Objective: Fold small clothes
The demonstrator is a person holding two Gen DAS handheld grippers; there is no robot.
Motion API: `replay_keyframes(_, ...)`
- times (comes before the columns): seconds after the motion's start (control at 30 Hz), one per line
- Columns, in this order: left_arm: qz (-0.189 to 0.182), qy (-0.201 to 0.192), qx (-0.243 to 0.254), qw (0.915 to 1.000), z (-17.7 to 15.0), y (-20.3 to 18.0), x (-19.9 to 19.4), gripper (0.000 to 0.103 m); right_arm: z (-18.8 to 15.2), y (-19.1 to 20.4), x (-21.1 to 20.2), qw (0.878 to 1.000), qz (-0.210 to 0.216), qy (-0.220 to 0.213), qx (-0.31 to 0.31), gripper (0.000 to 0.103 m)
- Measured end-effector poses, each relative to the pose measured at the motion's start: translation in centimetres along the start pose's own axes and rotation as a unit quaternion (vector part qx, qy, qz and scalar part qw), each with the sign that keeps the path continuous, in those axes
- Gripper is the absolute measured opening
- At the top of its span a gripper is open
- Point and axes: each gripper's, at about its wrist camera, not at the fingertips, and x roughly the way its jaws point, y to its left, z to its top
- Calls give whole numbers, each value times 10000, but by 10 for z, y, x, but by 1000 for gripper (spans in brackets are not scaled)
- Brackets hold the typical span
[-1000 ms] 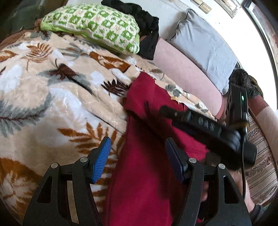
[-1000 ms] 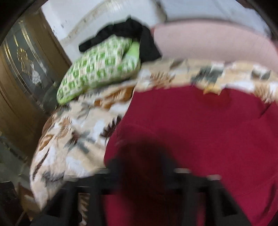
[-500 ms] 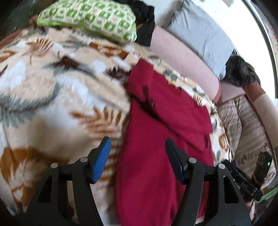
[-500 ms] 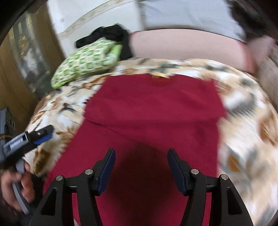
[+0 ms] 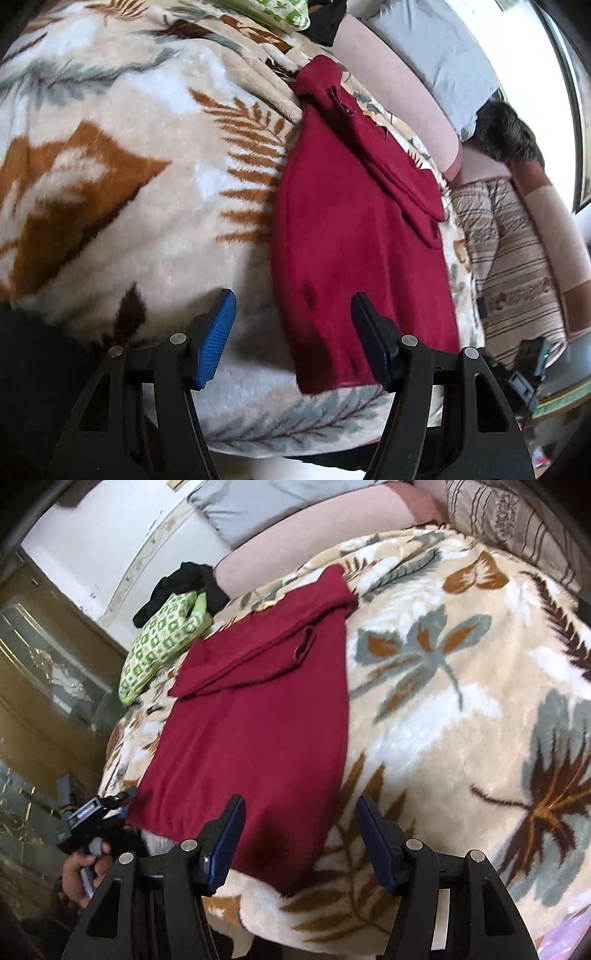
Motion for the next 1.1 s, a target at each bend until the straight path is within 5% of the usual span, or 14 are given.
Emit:
replay_keyframes(0.1, -69, 72, 94, 9999, -3, -4, -2, 65, -7, 7, 12, 9994, 97, 276, -164, 60)
replay_keyframes(0.23, -213, 156, 191, 9995, -4, -8, 2, 65, -15, 18, 26, 9965, -335, 451, -622, 60)
replay_keyframes(0.37, -278, 214, 337, 9988, -5, -12, 8, 79, -18, 20, 30, 9966, -283, 470, -619, 61)
replay_keyframes(0.6, -338, -46, 660, 9972, -12, -22, 14, 97, -26, 46, 49, 9886, -471, 742, -1225, 103)
replay_keyframes(0.73, -310, 50, 837, 9960, -12, -26, 15, 97, -36, 57, 53, 9811, -868, 640, -1608, 103)
replay_keyframes(0.97, -149, 13, 400, 9991, -8, -11, 6, 61, -29, 25, 31, 9997, 72, 234, -10, 91)
replay_keyframes(1.03, -35, -3, 338, 9994, -8, -9, 6, 49, -30, 14, 25, 9981, 339, 151, 486, 74)
replay_keyframes(1.1, 200, 19, 385, 9991, -7, -9, 5, 17, -31, 4, 23, 9960, 355, 102, 816, 52)
